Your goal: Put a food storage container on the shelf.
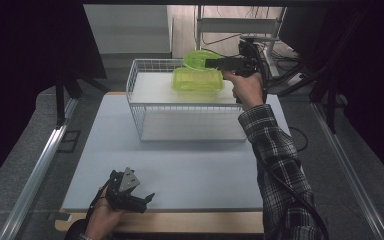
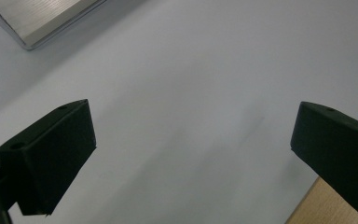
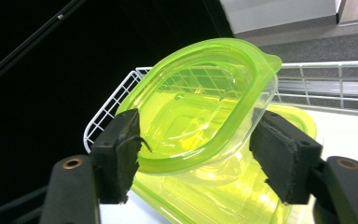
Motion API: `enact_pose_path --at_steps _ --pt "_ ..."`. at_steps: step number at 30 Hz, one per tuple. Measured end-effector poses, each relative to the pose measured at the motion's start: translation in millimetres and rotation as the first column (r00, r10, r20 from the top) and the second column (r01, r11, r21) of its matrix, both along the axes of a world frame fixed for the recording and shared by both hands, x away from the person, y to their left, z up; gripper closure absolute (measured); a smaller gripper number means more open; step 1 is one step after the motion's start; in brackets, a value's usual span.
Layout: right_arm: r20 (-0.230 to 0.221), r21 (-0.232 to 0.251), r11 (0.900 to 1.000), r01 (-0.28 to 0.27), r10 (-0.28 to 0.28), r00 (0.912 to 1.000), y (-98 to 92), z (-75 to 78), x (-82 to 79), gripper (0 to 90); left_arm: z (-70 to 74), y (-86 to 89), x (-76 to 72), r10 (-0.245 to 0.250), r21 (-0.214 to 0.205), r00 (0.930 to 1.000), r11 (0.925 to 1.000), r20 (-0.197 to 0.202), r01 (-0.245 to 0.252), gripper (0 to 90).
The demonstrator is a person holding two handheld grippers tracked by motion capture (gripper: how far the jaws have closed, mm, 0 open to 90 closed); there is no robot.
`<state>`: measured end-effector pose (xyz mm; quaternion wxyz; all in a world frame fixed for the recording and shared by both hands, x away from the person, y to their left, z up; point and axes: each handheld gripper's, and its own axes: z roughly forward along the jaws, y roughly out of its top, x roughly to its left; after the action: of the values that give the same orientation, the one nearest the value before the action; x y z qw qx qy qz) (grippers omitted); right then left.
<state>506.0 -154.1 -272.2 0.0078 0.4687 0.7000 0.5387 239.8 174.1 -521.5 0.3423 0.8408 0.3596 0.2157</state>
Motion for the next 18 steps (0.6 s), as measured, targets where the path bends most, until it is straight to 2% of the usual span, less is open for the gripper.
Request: enact_pose_path --at_steps 6,18 --pt "0.034 -0.014 0.9998 -0.014 0.014 0.9993 -8.7 1.2 -5.6 25.4 -0.3 -0.9 0.0 0.000 -0.001 1.0000 1.0000 -0.002 0.000 0.0" --pt "0.117 -0.105 0.9919 -0.072 0.084 0.9895 -18.0 -6.9 -27.2 10.4 -1.0 -2.0 0.1 0.000 0.002 1.0000 1.0000 -0.005 0.000 0.0"
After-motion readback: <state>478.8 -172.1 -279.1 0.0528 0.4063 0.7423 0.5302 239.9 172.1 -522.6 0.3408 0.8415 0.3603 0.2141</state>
